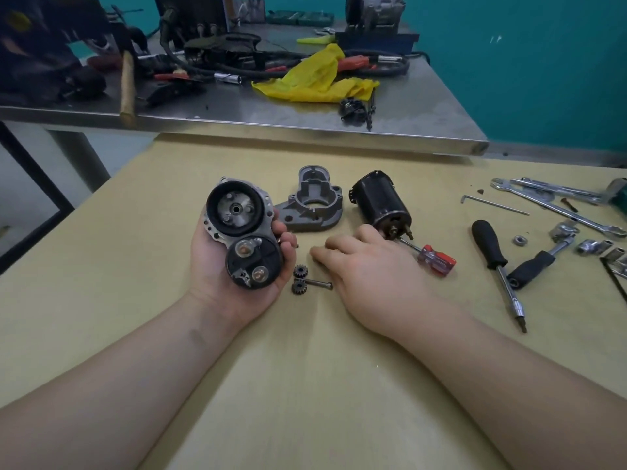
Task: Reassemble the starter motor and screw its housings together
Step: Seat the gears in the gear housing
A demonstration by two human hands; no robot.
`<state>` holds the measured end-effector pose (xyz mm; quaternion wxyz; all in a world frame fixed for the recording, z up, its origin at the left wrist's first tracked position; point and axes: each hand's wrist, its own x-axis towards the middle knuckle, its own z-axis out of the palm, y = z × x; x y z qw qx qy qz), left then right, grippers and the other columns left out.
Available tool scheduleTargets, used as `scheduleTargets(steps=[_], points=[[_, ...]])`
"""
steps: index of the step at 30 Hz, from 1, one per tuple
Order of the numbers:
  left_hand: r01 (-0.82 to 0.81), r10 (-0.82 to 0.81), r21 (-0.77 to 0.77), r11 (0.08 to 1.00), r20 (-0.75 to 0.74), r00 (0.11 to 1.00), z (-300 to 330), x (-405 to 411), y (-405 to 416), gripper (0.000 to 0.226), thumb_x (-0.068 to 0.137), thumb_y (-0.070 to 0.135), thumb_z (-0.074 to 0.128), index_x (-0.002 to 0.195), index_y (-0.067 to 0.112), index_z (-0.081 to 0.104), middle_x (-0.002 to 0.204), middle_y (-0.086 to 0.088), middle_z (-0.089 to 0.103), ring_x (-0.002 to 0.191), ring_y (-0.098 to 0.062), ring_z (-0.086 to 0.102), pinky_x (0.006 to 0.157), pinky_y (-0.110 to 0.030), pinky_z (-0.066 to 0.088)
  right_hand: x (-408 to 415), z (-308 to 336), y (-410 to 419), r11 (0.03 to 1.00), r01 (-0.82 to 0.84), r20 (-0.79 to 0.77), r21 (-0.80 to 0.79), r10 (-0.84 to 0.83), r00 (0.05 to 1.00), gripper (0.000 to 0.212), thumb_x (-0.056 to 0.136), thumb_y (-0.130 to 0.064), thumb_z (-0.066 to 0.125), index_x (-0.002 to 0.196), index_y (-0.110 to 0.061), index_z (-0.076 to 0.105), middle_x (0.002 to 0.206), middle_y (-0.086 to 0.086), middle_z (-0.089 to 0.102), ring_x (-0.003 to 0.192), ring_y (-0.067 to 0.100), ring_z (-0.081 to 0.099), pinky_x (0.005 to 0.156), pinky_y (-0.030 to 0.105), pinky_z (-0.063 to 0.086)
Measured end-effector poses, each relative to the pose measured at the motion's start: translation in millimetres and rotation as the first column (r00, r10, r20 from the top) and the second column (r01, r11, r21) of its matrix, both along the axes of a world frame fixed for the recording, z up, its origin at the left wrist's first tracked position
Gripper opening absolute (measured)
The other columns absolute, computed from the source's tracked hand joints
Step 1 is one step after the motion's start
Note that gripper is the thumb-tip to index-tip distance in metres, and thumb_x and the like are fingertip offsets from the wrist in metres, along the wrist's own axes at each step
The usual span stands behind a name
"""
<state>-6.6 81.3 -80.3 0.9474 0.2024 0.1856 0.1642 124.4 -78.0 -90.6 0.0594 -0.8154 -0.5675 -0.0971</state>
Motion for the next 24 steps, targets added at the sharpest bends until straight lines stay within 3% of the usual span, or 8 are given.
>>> scheduleTargets(steps=[6, 9, 11, 14, 18, 20, 24], points=[[0.007, -0.006, 0.051, 0.999, -0.021, 1.0, -0.4, 4.9, -7.3, 0.073, 0.088, 0.083, 0.054, 0.095, 0.011, 0.071, 0.079, -0.01, 0.063, 0.066, -0.025, 0.064, 0.062, -0.029, 0.06, 5.4, -1.4, -6.0, 0.999, -0.006, 0.021, 0.031, 0.006, 1.0, 0.029, 0.113, -0.033, 0.042, 0.125, -0.036, 0.068, 0.117, -0.016, 0.066, 0.112, 0.017, 0.047, 0.087, 0.034, 0.048], [0.031, -0.027, 0.1, 0.995, -0.035, 0.999, -2.9, 4.7, -9.6, 0.077, 0.088, 0.083, 0.054, 0.089, 0.009, 0.076, 0.08, -0.013, 0.065, 0.066, -0.029, 0.066, 0.063, -0.033, 0.059, 3.1, 3.1, -10.9, 0.984, -0.043, 0.001, 0.172, 0.043, 0.999, 0.028, 0.11, -0.034, 0.049, 0.117, -0.03, 0.076, 0.108, -0.013, 0.073, 0.108, 0.019, 0.056, 0.082, 0.036, 0.05], [0.044, -0.039, 0.124, 0.991, -0.045, 0.998, -3.2, 4.8, -11.3, 0.07, 0.091, 0.076, 0.056, 0.087, 0.009, 0.076, 0.082, -0.014, 0.065, 0.068, -0.03, 0.066, 0.064, -0.034, 0.059, 1.3, 7.6, -14.7, 0.896, -0.08, 0.02, 0.437, 0.079, 0.997, 0.015, 0.102, -0.024, 0.068, 0.106, -0.019, 0.081, 0.099, -0.006, 0.077, 0.096, 0.025, 0.065, 0.074, 0.038, 0.053], [0.074, -0.069, 0.139, 0.988, -0.039, 0.997, -1.7, 4.1, -16.1, 0.058, 0.092, 0.066, 0.062, 0.089, 0.01, 0.076, 0.085, -0.013, 0.064, 0.07, -0.029, 0.065, 0.065, -0.034, 0.057, -1.9, 18.1, -13.4, 0.654, -0.164, 0.088, 0.738, 0.147, 0.985, 0.007, 0.097, -0.012, 0.077, 0.097, -0.008, 0.083, 0.098, 0.001, 0.08, 0.087, 0.029, 0.071, 0.078, 0.037, 0.057], [0.108, -0.11, 0.11, 0.988, 0.017, 0.994, -0.6, 3.0, -28.2, 0.055, 0.103, 0.063, 0.052, 0.108, 0.015, 0.078, 0.102, -0.004, 0.073, 0.088, -0.021, 0.069, 0.081, -0.035, 0.056, -15.2, 32.1, -1.5, 0.498, -0.227, 0.125, 0.837, 0.23, 0.965, 0.009, 0.097, -0.012, 0.079, 0.093, -0.006, 0.084, 0.098, 0.003, 0.081, 0.085, 0.028, 0.072, 0.081, 0.038, 0.058], [0.119, -0.121, 0.046, 0.992, 0.059, 0.991, -0.7, 0.5, -34.5, 0.056, 0.108, 0.061, 0.047, 0.121, 0.014, 0.074, 0.115, -0.005, 0.075, 0.104, -0.021, 0.072, 0.095, -0.036, 0.054, -16.7, 34.2, 1.9, 0.471, -0.237, 0.129, 0.85, 0.249, 0.96, 0.01, 0.097, -0.013, 0.08, 0.092, -0.005, 0.085, 0.098, 0.003, 0.082, 0.084, 0.029, 0.072, 0.079, 0.039, 0.058], [0.191, -0.193, 0.033, 0.981, 0.114, 0.974, 0.1, -6.2, -46.5, 0.066, 0.112, 0.06, 0.04, 0.128, 0.006, 0.074, 0.123, -0.013, 0.076, 0.119, -0.028, 0.072, 0.1, -0.04, 0.056, -14.2, 35.3, 0.7, 0.449, -0.269, 0.158, 0.852, 0.269, 0.95, 0.008, 0.096, -0.012, 0.082, 0.094, -0.005, 0.086, 0.103, 0.003, 0.082, 0.083, 0.033, 0.071, 0.079, 0.039, 0.059]])
